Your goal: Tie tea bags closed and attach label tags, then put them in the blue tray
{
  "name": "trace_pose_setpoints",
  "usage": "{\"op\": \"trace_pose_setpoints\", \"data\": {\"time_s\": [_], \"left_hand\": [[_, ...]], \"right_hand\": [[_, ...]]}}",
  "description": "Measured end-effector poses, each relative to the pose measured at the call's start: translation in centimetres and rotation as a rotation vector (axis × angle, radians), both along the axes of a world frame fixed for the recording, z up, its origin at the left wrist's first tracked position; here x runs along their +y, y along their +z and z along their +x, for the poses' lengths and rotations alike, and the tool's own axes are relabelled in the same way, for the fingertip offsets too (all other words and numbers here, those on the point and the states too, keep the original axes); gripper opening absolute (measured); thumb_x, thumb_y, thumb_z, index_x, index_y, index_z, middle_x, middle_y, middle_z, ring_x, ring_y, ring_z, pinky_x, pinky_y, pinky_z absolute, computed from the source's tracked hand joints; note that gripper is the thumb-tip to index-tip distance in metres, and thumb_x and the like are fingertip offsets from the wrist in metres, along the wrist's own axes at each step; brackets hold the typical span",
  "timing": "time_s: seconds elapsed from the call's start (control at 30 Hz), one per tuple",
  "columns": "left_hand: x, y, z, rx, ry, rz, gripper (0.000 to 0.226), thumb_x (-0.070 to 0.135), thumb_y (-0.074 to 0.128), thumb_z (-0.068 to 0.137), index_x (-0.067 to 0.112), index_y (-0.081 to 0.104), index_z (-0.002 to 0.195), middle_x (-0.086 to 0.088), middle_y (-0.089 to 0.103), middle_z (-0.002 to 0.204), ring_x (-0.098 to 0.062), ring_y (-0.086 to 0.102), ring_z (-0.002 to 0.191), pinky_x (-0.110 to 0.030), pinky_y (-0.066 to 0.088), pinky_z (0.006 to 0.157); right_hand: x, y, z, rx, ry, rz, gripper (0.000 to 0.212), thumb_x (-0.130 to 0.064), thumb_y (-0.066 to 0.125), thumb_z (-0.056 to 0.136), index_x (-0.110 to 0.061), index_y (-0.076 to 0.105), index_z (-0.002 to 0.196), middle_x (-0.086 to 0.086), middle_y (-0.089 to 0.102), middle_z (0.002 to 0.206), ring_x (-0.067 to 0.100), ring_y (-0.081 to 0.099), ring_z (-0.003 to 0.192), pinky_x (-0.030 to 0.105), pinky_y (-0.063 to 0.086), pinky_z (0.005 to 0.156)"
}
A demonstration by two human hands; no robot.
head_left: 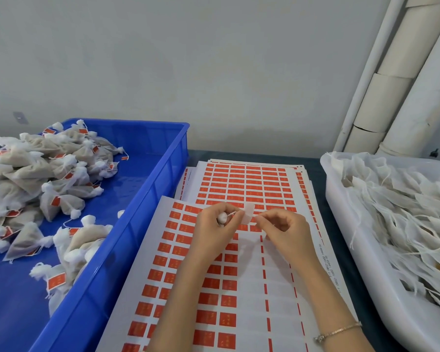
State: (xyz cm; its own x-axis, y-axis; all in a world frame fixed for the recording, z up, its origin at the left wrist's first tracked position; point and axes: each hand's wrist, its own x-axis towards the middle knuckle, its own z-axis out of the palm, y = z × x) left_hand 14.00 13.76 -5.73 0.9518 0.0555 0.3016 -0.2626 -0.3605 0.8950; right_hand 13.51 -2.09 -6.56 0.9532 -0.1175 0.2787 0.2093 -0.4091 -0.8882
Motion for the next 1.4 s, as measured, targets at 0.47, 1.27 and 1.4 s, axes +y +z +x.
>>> {"op": "trace_pose_setpoints", "data": {"time_s": [0.47, 1.27, 1.4], "left_hand": [[-0.1, 0.2, -0.2, 0.047, -0.077, -0.020, 0.011, 0.029, 0.067, 0.088, 0.037, 0.067, 0.081, 0.015, 0.068, 0.077, 0.003, 0.062, 0.080, -0.004, 0.046, 0.060], [-0.2, 1.1, -0.4, 0.301, -0.069, -0.293, 0.023, 0.028, 0.067, 0.088, 0.023, 0.072, 0.066, 0.004, 0.057, 0.051, -0.003, 0.049, 0.044, -0.011, 0.043, 0.047], [-0.1, 1.3, -0.4, 0.317, -0.090, -0.349, 0.029, 0.027, 0.066, 0.089, 0.023, 0.071, 0.061, -0.001, 0.055, 0.052, -0.006, 0.046, 0.044, -0.013, 0.043, 0.048]], "right_hand": [[0.6, 0.8, -0.4, -0.067, 0.006, 0.042, 0.016, -0.026, 0.072, 0.084, -0.039, 0.065, 0.088, -0.020, 0.068, 0.089, 0.001, 0.064, 0.084, 0.007, 0.047, 0.070], [0.9, 1.3, -1.3, -0.328, -0.053, -0.140, 0.022, -0.015, 0.077, 0.077, -0.026, 0.073, 0.096, -0.016, 0.064, 0.099, -0.001, 0.060, 0.091, 0.016, 0.050, 0.081], [0.9, 1.3, -1.2, -0.335, -0.058, -0.166, 0.021, -0.014, 0.077, 0.077, -0.019, 0.075, 0.098, -0.013, 0.064, 0.099, 0.005, 0.061, 0.091, 0.023, 0.053, 0.083]]}}
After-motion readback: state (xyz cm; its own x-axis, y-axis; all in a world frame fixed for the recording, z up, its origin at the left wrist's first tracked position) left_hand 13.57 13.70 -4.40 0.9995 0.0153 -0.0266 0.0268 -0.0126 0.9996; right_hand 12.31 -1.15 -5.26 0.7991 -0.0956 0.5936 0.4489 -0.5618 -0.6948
